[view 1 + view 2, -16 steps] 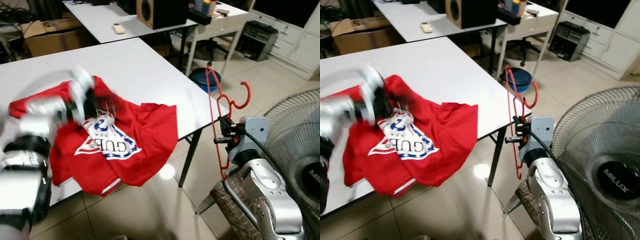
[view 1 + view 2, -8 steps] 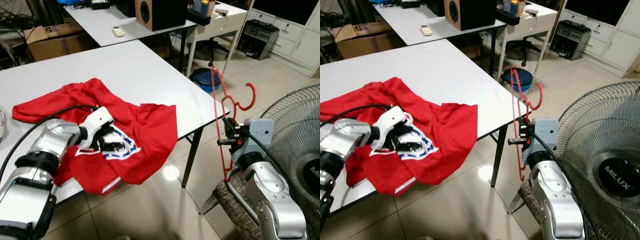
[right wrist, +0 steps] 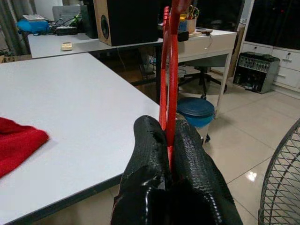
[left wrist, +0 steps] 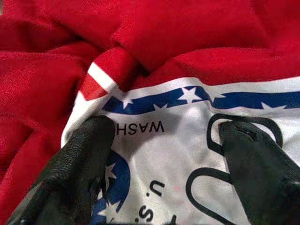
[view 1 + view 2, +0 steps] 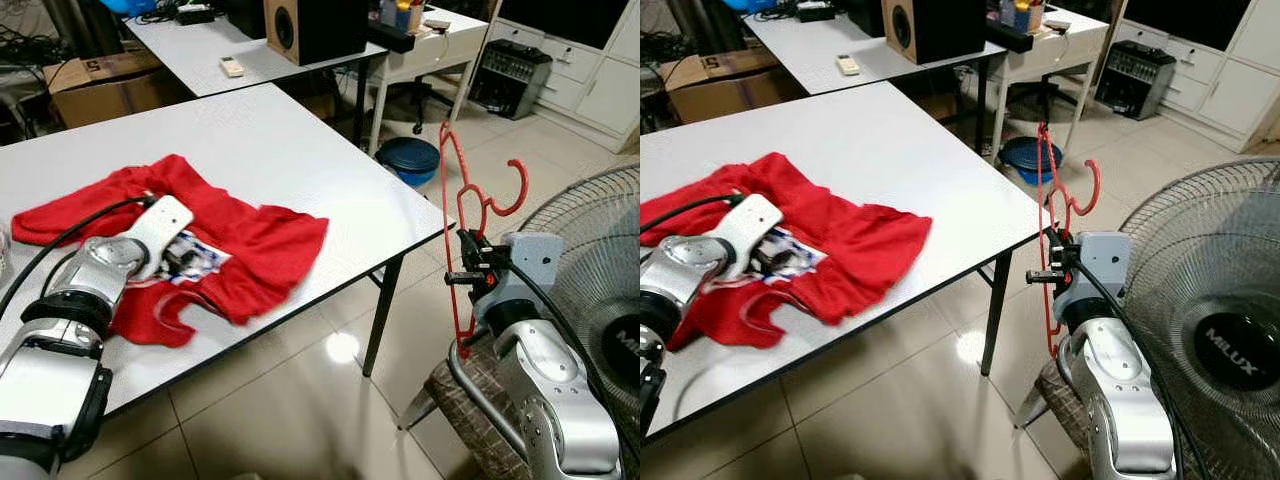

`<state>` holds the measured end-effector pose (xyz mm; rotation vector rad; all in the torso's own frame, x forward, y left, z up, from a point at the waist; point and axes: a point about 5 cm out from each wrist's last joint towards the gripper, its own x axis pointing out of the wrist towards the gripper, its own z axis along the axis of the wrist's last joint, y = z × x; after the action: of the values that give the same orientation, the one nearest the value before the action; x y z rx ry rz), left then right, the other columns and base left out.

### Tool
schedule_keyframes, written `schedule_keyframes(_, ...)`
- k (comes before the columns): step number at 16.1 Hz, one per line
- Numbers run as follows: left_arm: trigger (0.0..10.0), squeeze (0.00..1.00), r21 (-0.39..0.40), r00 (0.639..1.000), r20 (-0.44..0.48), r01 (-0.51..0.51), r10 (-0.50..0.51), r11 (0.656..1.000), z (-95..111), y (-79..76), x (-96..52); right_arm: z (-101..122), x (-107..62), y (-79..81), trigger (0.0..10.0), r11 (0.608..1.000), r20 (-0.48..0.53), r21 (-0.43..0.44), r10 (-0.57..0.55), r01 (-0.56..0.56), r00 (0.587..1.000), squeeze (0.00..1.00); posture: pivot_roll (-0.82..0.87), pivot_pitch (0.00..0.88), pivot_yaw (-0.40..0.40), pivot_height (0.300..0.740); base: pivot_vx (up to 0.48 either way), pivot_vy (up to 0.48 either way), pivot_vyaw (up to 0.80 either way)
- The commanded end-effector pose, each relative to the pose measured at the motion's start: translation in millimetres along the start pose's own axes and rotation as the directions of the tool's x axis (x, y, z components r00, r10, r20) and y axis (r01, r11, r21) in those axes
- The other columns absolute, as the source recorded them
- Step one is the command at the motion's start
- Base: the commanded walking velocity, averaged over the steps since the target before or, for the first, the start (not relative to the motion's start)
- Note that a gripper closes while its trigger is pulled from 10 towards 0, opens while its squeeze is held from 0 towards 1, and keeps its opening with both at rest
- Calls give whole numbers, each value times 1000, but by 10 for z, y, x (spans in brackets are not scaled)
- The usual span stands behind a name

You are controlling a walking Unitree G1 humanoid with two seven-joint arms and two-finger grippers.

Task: Hang hanger

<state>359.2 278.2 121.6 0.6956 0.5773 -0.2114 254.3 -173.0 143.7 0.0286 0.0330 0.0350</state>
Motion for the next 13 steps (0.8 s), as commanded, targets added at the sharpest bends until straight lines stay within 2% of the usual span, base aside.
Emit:
schedule_keyframes(1,10000,0,-6,997,-20,-68,68,998,-28,115,-34,-3,-24,-40,10000,1000,3,-14,-26,26,1000,0,-201,0,33,740,0,0,0)
schedule_keyframes(3,10000,0,-2,997,-19,-68,68,998,-45,91,-25,-14,-43,-48,10000,999,-1,-13,-31,31,1000,0,-201,0,30,740,0,0,0)
schedule_keyframes(4,10000,0,-7,999,-15,-38,38,999,-37,56,-15,-16,-43,-50,10000,999,-2,-14,-31,31,1000,0,-202,0,31,740,0,0,0)
schedule_keyframes(5,10000,0,-19,993,-6,116,-116,993,4,-124,28,-4,-25,-52,10000,999,2,-14,-31,31,1000,0,-201,0,28,740,0,0,0)
schedule_keyframes(6,10000,0,-33,982,15,188,-187,982,55,-223,50,5,-14,-49,10000,999,4,-14,-29,29,1000,0,-197,0,23,740,0,0,0)
schedule_keyframes(7,10000,0,-122,950,109,304,-291,945,249,-420,100,17,16,-30,10000,1000,9,-16,-19,19,1000,0,-193,0,19,740,0,0,0)
schedule_keyframes(8,10000,0,-174,935,164,342,-316,923,367,-499,119,19,29,-21,10000,1000,10,-17,-13,13,1000,0,-188,0,14,740,0,0,0)
schedule_keyframes(10,10000,0,-230,909,249,391,-335,891,593,-633,149,16,49,-9,10000,1000,8,-19,-7,7,1000,0,-183,0,12,740,0,0,0)
schedule_keyframes(11,10000,0,-270,894,313,407,-320,872,787,-729,168,11,55,1,10000,1000,7,-18,-4,5,1000,0,-179,0,14,740,0,0,0)
schedule_keyframes(12,10000,0,-383,871,450,385,-194,840,1086,-734,158,-6,41,31,10000,1000,3,-16,-2,2,1000,0,-184,0,20,740,0,0,0)
schedule_keyframes(13,10000,0,-444,859,496,377,-128,813,1190,-704,144,-13,33,44,10000,1000,2,-14,-1,1,1000,0,-184,0,20,740,0,0,0)
